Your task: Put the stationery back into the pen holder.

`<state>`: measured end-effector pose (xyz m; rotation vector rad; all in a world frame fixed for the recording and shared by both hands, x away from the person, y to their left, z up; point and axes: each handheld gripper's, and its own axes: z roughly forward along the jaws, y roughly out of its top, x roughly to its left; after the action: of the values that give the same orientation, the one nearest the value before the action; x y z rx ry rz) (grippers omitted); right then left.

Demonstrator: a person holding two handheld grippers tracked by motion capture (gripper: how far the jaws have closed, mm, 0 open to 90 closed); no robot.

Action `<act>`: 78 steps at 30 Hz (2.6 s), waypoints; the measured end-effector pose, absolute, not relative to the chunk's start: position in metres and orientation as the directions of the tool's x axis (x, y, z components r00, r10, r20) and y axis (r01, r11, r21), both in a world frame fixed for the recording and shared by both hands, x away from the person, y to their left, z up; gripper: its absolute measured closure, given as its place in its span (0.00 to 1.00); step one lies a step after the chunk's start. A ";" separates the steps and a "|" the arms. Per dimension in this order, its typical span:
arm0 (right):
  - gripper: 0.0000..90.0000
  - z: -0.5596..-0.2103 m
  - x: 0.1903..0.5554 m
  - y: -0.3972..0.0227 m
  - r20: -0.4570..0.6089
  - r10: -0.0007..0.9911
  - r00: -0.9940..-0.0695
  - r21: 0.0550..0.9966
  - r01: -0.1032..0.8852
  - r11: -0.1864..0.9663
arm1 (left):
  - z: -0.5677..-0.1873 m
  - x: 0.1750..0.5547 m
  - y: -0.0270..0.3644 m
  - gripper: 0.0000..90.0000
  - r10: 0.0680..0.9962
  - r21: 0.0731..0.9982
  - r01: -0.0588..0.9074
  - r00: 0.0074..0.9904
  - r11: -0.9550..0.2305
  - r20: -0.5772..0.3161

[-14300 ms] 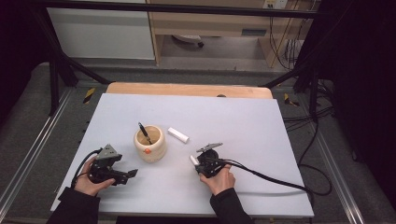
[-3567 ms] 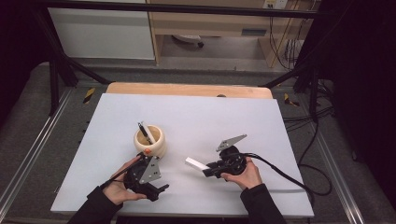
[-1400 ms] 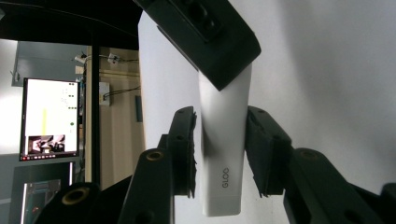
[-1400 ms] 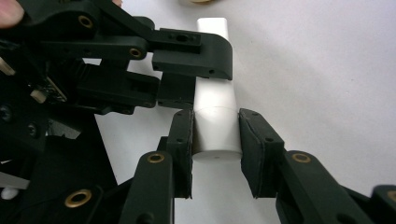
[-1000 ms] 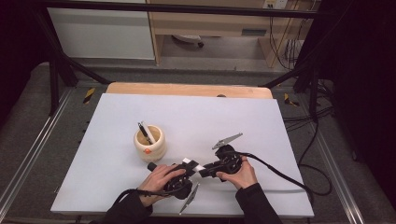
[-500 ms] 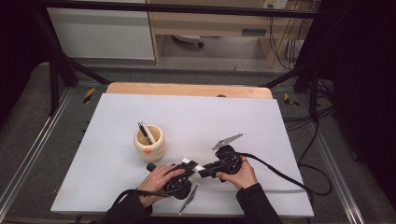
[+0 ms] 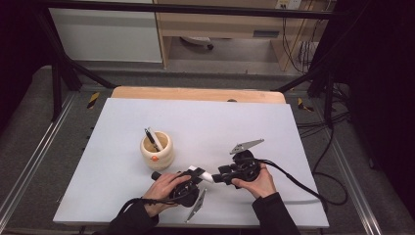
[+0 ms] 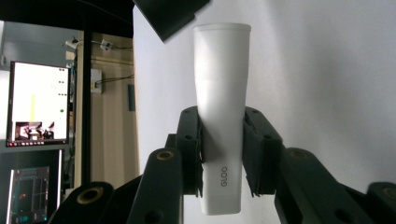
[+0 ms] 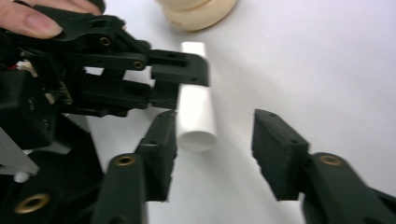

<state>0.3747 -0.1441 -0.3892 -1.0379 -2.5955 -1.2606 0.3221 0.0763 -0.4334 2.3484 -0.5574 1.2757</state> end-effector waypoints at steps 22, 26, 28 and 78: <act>0.08 -0.423 0.376 -0.194 0.202 0.666 -0.718 0.742 0.556 0.375 | -0.419 0.338 0.104 0.78 0.187 0.503 -0.239 0.731 -0.831 0.657; 0.05 -0.428 0.375 -0.203 0.183 0.681 -0.709 0.761 0.541 0.359 | -0.415 0.340 0.109 0.78 0.259 0.577 -0.173 0.766 -0.798 0.589; 0.04 -0.431 0.374 -0.208 0.179 0.690 -0.701 0.768 0.538 0.347 | -0.413 0.341 0.113 0.78 0.289 0.601 -0.143 0.775 -0.786 0.562; 0.01 -0.444 0.361 -0.248 0.139 0.728 -0.671 0.768 0.537 0.349 | -0.330 0.370 0.190 0.77 0.700 0.874 0.290 0.710 -0.389 0.076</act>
<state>0.3610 -0.2481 -0.4439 -1.3194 -2.7598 -1.4156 0.3701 0.1901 -0.3302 1.9774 0.7597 0.5506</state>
